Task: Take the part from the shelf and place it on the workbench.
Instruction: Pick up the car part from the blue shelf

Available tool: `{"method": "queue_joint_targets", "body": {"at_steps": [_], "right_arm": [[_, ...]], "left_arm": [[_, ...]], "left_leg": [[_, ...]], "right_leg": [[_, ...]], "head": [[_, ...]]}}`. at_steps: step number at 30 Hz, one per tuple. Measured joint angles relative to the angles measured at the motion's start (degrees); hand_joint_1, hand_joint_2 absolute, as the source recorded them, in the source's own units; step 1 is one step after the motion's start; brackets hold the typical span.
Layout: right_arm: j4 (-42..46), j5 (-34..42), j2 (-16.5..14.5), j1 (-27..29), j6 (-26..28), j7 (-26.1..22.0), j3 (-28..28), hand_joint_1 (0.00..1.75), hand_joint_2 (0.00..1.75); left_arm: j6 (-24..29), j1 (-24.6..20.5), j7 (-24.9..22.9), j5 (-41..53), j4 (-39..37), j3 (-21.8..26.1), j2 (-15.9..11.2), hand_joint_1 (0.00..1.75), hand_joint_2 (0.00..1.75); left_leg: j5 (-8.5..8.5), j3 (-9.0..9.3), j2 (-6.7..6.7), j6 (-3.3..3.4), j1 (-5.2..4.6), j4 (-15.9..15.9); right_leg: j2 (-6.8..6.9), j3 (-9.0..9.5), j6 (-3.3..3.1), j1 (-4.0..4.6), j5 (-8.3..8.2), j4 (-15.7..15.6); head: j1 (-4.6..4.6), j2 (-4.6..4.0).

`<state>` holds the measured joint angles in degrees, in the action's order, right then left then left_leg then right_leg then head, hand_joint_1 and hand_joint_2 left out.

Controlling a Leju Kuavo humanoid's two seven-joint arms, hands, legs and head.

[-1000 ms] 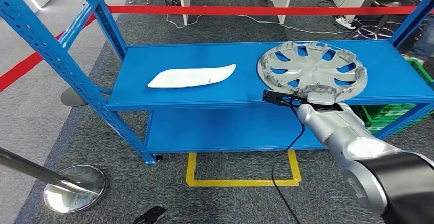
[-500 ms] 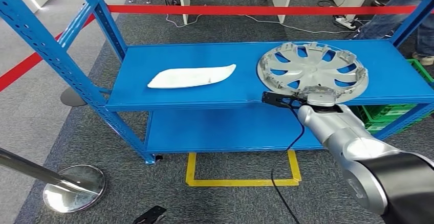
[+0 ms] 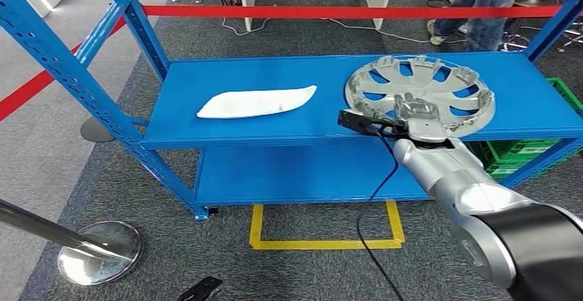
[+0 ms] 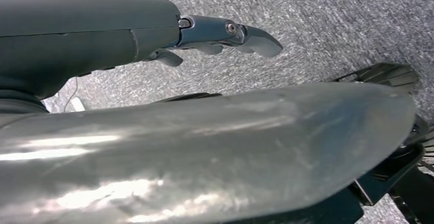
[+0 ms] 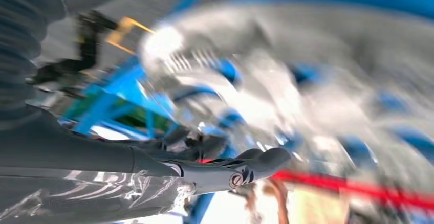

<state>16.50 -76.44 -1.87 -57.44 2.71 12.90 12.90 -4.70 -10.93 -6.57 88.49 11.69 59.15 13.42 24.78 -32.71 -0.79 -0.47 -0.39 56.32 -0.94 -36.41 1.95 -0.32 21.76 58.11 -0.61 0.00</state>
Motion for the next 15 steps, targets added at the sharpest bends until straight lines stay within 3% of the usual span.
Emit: {"method": "queue_joint_targets", "body": {"at_steps": [15], "right_arm": [[0.67, -0.85, -1.88, -1.45, 6.05, -1.49, 0.00, 0.00, 1.75]], "left_arm": [[0.09, 0.30, 0.37, -0.19, 0.00, 0.08, 0.00, 0.00, 0.00]], "left_leg": [[-0.01, -0.10, -0.02, 0.00, -0.01, 0.00]], "right_leg": [[0.06, -0.06, 0.00, 0.00, 0.01, -0.02]], "head": [[0.00, 0.00]]}}
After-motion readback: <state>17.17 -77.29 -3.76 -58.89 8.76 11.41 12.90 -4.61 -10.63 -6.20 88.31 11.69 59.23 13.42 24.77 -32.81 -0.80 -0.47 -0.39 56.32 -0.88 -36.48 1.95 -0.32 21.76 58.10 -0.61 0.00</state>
